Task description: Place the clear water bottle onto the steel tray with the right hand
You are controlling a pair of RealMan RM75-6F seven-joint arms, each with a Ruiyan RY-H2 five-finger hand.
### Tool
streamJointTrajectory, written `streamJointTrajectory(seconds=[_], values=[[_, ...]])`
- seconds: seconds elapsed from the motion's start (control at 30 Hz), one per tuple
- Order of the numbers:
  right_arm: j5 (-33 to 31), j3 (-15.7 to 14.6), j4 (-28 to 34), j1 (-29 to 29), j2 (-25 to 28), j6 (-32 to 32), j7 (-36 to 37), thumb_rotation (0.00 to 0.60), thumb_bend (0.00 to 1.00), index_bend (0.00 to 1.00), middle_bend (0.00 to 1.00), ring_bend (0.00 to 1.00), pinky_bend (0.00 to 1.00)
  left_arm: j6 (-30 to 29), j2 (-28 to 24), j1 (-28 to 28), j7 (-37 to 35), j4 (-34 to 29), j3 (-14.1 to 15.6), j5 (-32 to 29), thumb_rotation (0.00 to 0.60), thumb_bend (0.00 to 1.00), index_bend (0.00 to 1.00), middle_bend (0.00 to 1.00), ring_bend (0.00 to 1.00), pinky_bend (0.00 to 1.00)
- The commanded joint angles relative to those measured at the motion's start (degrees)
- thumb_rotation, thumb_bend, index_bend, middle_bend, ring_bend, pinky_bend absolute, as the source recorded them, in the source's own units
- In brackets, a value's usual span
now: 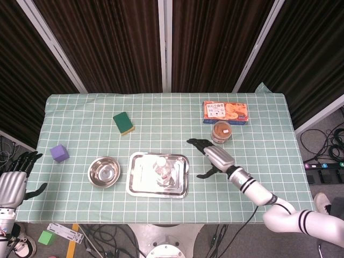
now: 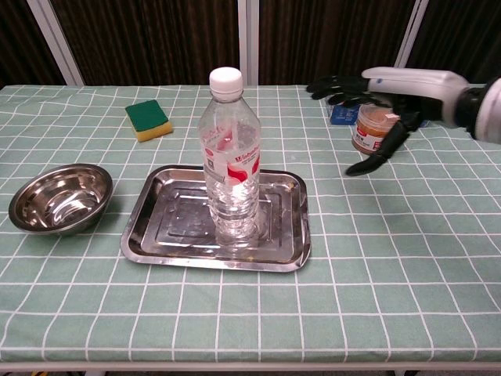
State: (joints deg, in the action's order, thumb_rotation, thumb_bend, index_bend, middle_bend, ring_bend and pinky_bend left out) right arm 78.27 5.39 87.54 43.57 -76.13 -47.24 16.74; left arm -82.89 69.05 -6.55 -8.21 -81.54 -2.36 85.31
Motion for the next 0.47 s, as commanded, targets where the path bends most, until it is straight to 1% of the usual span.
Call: streamJointTrajectory(seconds=[0.03, 0.07, 0.1, 0.13, 0.2, 0.27, 0.37, 0.47], values=[[-11.30, -5.28, 8.45, -10.87, 8.96, -18.92, -36.78, 0.600, 0.04, 0.00, 0.03, 0.00, 0.00, 0.18, 0.21, -0.13, -0.20, 0.21, -0.11, -0.12, 0.600, 0.25, 0.18, 0.21, 0.11, 0.19], [-10.52, -5.68, 7.91, -12.34, 8.05, -21.74, -38.08, 0.600, 0.04, 0.00, 0.03, 0.00, 0.00, 0.26, 0.34, -0.19, -0.30, 0.34, -0.13, -0.14, 0.600, 0.25, 0.18, 0.21, 0.11, 0.19], [-8.84, -6.30, 6.77, -14.01, 7.04, -24.31, -37.85, 0.600, 0.03, 0.00, 0.03, 0.00, 0.00, 0.35, 0.53, -0.27, -0.36, 0.54, -0.15, -0.13, 0.600, 0.24, 0.19, 0.21, 0.11, 0.19], [-7.35, -6.83, 5.74, -15.03, 6.53, -25.49, -36.78, 0.600, 0.03, 0.00, 0.03, 0.00, 0.00, 0.45, 0.67, -0.36, -0.39, 0.70, -0.16, -0.10, 0.600, 0.24, 0.19, 0.21, 0.11, 0.19], [-4.18, -7.99, 3.43, -16.68, 5.97, -26.55, -33.18, 0.600, 0.03, 0.00, 0.03, 0.00, 0.00, 0.71, 0.95, -0.60, -0.37, 1.06, -0.21, -0.07, 0.600, 0.24, 0.19, 0.21, 0.11, 0.19], [-2.27, -8.53, 1.53, -17.78, 5.40, -27.40, -31.35, 0.600, 0.03, 0.00, 0.03, 0.00, 0.00, 0.96, 1.15, -0.77, -0.41, 1.42, -0.30, -0.20, 0.600, 0.25, 0.19, 0.21, 0.11, 0.19], [-0.50, -8.71, -0.71, -19.50, 3.97, -29.28, -31.78, 0.600, 0.02, 0.00, 0.03, 0.00, 0.00, 1.38, 1.51, -0.83, -0.77, 2.26, -0.32, -0.61, 0.600, 0.25, 0.19, 0.21, 0.11, 0.19], [0.39, -8.63, -1.48, -20.62, 3.15, -30.10, -31.42, 0.600, 0.03, 0.00, 0.03, 0.00, 0.00, 1.43, 1.73, -0.82, -1.09, 2.76, -0.33, -0.71, 0.600, 0.25, 0.19, 0.21, 0.11, 0.19]])
